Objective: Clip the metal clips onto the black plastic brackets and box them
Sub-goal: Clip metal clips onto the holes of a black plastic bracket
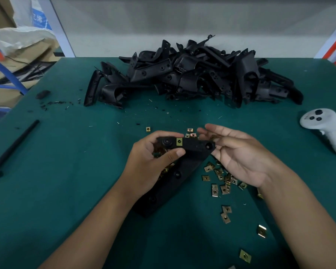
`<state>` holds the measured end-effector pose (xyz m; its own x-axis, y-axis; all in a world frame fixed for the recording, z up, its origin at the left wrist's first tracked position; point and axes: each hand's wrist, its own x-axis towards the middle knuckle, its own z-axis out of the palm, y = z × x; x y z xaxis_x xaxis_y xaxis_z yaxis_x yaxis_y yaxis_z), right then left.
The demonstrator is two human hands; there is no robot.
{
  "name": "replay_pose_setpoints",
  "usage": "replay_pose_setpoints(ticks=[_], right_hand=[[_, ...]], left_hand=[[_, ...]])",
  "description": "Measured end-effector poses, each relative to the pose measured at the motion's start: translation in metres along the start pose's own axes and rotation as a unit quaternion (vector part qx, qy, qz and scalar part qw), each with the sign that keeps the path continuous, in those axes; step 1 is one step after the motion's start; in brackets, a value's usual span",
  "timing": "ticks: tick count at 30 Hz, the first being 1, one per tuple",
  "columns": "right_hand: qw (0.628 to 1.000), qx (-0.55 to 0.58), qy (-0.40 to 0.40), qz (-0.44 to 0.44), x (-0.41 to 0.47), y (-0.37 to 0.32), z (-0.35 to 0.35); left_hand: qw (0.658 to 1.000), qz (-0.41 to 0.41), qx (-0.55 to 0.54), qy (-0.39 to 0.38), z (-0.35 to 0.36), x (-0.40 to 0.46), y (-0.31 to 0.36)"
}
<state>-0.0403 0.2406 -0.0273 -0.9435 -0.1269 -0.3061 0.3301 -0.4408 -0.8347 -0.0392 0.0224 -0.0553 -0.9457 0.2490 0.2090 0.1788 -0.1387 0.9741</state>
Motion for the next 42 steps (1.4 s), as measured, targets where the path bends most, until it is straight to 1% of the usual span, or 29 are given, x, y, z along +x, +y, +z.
replay_pose_setpoints(ticks=[3,6,10,15,18,22,25,28,34,42], right_hand=[[1.000,0.005,-0.021,-0.005,0.000,-0.001,0.000],[1.000,0.012,-0.024,-0.014,0.000,-0.002,0.001],[1.000,-0.015,-0.023,-0.016,0.000,-0.001,0.001],[0.999,-0.017,-0.022,-0.017,-0.001,-0.001,0.001],[0.999,-0.034,-0.011,-0.028,-0.001,-0.001,0.000],[0.997,-0.063,-0.025,-0.045,-0.001,0.000,-0.002],[0.992,-0.107,-0.038,-0.063,-0.001,0.001,-0.002],[0.988,-0.116,-0.052,-0.082,-0.001,0.002,-0.003],[0.986,-0.133,-0.020,-0.102,-0.003,0.001,-0.001],[0.973,-0.195,-0.034,-0.120,-0.004,0.001,0.001]], left_hand=[[1.000,-0.008,-0.010,0.007,0.000,0.001,-0.002],[1.000,-0.012,-0.022,0.014,-0.001,0.003,-0.004],[0.999,-0.023,-0.027,-0.014,-0.001,0.002,-0.006],[1.000,-0.021,-0.014,-0.017,-0.003,0.001,-0.011],[0.999,-0.022,-0.032,-0.015,-0.002,0.002,-0.011],[0.998,-0.014,-0.053,-0.027,-0.001,0.001,-0.010],[0.998,0.001,-0.045,-0.032,0.001,-0.001,-0.008],[0.999,-0.002,-0.039,-0.037,0.001,-0.001,-0.007],[0.999,-0.002,0.008,-0.042,0.002,-0.001,-0.009],[0.999,0.011,0.025,-0.045,0.001,-0.001,-0.009]])
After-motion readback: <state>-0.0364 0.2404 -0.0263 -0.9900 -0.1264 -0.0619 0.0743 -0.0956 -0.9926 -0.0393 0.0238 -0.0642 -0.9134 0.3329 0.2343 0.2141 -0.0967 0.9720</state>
